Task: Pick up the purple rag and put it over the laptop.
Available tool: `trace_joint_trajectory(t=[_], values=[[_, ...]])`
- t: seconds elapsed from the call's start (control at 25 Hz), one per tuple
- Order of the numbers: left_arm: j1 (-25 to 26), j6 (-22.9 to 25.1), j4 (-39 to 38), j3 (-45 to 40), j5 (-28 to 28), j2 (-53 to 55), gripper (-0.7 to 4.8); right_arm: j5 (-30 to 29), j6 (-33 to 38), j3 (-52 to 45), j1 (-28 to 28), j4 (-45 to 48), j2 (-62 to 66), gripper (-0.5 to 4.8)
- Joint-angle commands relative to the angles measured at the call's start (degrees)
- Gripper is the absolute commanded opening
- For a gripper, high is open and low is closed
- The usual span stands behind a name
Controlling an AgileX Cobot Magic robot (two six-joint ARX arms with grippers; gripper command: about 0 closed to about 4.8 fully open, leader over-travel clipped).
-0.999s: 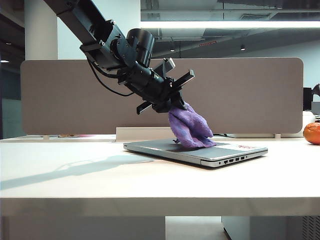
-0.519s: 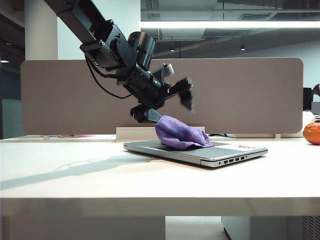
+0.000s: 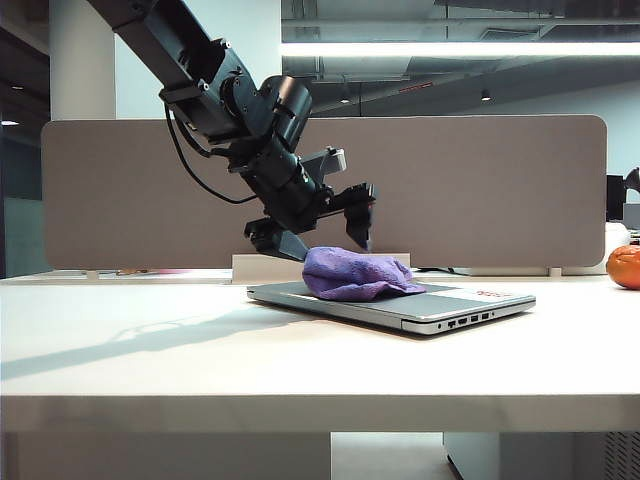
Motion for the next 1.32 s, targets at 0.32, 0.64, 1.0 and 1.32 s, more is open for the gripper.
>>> trace_joint_trajectory(t=[0.32, 0.64, 1.0, 1.32], values=[[0.11, 2.16, -4.13, 0.74, -9.18, -1.53, 4.79, -0.04, 0.00, -0.22, -0.02, 0.57, -0.09, 0.22], [-0.46, 2.25, -1.68, 0.74, -7.96, -1.64, 4.79, -0.04, 0.00, -0.22, 0.00, 0.57, -0.09, 0.22], [1.42, 3.28, -4.63, 0.72, -14.51, -5.05, 4.79, -0.02, 0.00, -0.22, 0.00, 0.57, -0.09, 0.22], [3.10, 4.28, -11.10, 0.74, -14.32, -12.87, 1.25, 0.02, -0.02, -0.22, -0.02, 0.57, -0.09, 0.22]])
